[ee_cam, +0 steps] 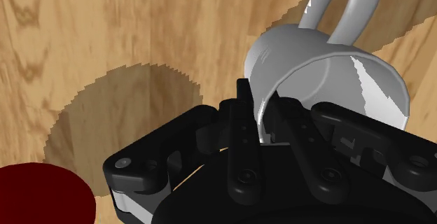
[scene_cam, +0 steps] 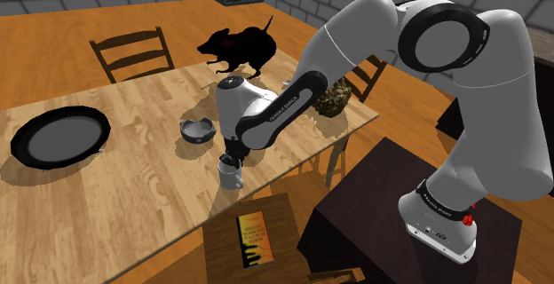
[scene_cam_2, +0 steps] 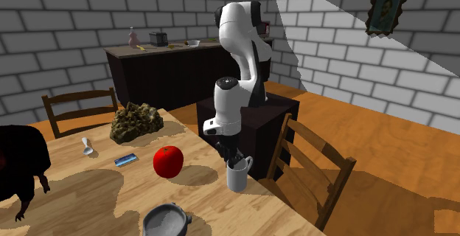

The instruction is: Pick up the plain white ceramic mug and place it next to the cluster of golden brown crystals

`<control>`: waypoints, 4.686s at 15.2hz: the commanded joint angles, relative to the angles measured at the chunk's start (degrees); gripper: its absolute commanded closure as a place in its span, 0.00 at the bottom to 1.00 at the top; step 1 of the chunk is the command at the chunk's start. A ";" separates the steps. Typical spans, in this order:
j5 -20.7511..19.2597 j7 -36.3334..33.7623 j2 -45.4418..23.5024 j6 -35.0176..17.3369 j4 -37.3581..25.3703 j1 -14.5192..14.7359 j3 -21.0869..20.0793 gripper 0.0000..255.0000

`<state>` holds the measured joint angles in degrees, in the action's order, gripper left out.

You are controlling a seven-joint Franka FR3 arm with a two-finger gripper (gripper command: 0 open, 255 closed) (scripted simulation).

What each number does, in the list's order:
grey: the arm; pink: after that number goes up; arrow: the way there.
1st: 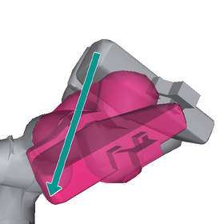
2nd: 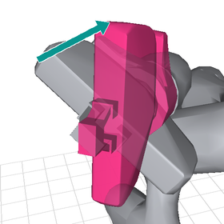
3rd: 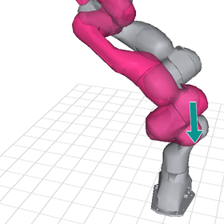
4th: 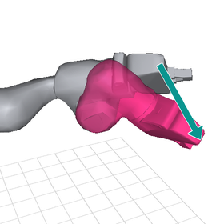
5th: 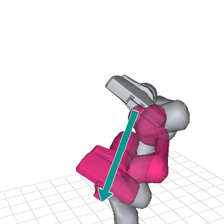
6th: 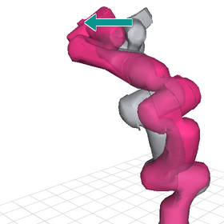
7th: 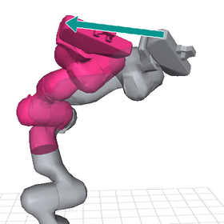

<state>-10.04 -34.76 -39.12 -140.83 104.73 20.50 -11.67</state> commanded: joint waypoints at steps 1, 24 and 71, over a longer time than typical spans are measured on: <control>0.00 0.00 -0.02 -0.01 0.02 0.01 -0.01 1.00; 2.90 1.62 11.07 10.43 0.54 -1.65 -2.28 1.00; 10.19 36.48 45.61 16.42 28.41 -20.89 9.99 1.00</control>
<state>0.29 0.30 6.07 -124.55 132.88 0.27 -2.45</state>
